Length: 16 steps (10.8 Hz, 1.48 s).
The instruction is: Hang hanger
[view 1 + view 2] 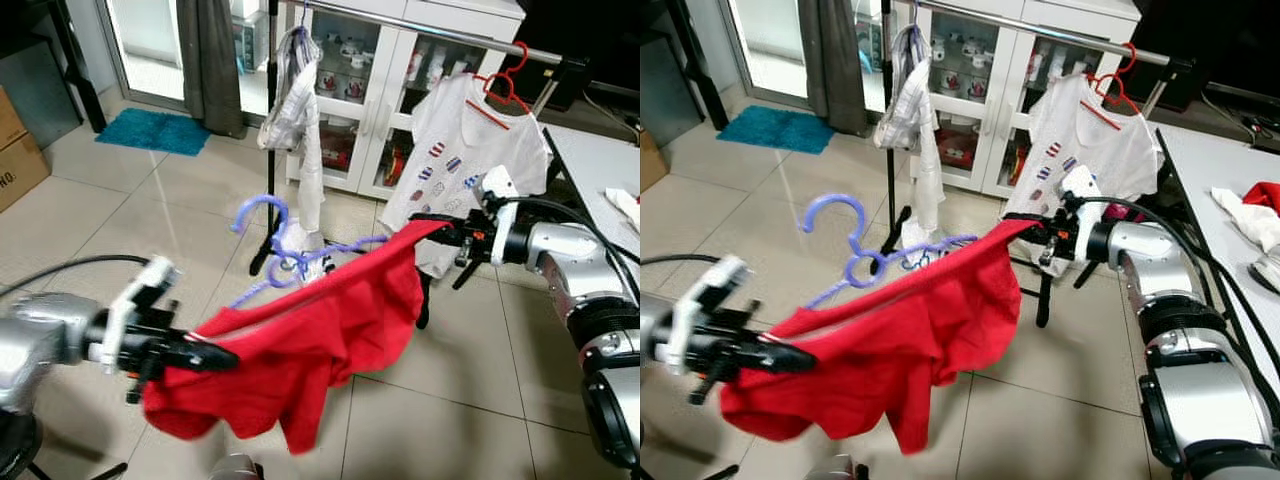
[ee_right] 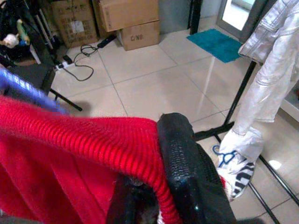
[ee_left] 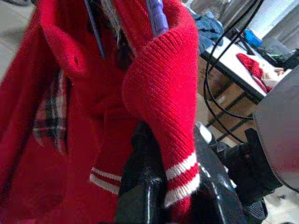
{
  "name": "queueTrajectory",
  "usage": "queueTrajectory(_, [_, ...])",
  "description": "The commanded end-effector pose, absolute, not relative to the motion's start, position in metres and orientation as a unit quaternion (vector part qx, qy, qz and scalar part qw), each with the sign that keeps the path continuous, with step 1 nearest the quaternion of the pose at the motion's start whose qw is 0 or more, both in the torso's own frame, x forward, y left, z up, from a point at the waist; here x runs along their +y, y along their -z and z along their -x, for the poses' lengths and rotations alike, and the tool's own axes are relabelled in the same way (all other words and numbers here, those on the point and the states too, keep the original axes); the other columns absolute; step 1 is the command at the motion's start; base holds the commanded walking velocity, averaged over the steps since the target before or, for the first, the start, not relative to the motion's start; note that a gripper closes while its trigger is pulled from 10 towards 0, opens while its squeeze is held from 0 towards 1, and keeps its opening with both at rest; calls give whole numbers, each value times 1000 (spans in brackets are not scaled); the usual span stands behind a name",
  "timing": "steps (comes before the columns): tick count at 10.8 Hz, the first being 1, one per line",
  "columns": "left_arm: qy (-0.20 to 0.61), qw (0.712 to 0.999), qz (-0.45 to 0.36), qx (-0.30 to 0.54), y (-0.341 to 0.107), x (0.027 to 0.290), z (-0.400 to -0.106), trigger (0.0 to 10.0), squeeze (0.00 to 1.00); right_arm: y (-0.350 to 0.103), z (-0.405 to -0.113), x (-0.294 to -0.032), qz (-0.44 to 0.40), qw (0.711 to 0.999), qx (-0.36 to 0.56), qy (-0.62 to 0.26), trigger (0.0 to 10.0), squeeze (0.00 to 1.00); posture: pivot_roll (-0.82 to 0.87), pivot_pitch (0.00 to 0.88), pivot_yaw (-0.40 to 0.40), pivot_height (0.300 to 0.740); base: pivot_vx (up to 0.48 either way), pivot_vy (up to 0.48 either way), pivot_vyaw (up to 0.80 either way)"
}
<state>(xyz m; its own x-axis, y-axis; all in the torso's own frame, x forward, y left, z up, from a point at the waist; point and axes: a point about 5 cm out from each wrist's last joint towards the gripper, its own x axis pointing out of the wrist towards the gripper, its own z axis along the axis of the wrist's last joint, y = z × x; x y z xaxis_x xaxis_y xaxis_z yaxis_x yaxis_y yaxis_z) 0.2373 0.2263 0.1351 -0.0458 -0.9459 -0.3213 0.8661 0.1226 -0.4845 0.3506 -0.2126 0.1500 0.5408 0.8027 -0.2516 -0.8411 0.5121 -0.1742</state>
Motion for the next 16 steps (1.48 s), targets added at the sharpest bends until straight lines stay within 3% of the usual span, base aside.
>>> queueTrajectory(1, [667, 671, 58, 319, -127, 221, -238, 0, 0, -168, -354, -226, 137, 882, 44, -449, 0, 0, 53, 5, -101, 740, 0, 0, 0])
queueTrajectory(3, [634, 686, 13, 357, -107, 211, -250, 0, 0, -166, -352, -223, 140, 873, 47, -465, 0, 0, 47, 6, -96, 740, 0, 0, 0])
queueTrajectory(5, [584, 730, -14, 355, -97, 204, -268, 0, 0, -168, -348, -218, 150, 859, 35, -489, 0, 0, 45, 5, -92, 740, 0, 0, 0])
queueTrajectory(7, [596, 731, -38, 330, -100, 199, -272, 0, 0, -168, -343, -211, 179, 836, 33, -517, 0, 0, 43, 2, -89, 740, 0, 0, 0])
queueTrajectory(8, [641, 692, -104, 316, -104, 191, -268, 0, 0, -164, -340, -201, 190, 820, 42, -538, 0, 0, 45, 1, -86, 740, 0, 0, 0])
queueTrajectory(10, [674, 653, -135, 318, -107, 184, -264, 0, 0, -158, -342, -191, 193, 817, 57, -541, 0, 0, 45, 0, -83, 740, 0, 0, 0])
queueTrajectory(13, [678, 633, -185, 326, -113, 194, -266, 0, 0, -145, -338, -185, 216, 789, 103, -566, 0, 0, 52, 0, -79, 740, 0, 0, 0])
queueTrajectory(14, [683, 625, -200, 322, -116, 195, -265, 0, 0, -138, -337, -186, 223, 781, 129, -569, 9098, 0, 58, 0, -82, 740, 0, 0, 0])
queueTrajectory(15, [691, 617, -207, 314, -120, 194, -262, 0, 0, -134, -337, -187, 212, 782, 152, -567, 10000, 0, 56, 0, -82, 740, 0, 0, 0])
queueTrajectory(16, [710, 610, -201, 289, -129, 189, -257, 0, 0, -129, -343, -190, 206, 802, 176, -532, 10000, 1000, 56, 0, -82, 740, 0, 0, 0])
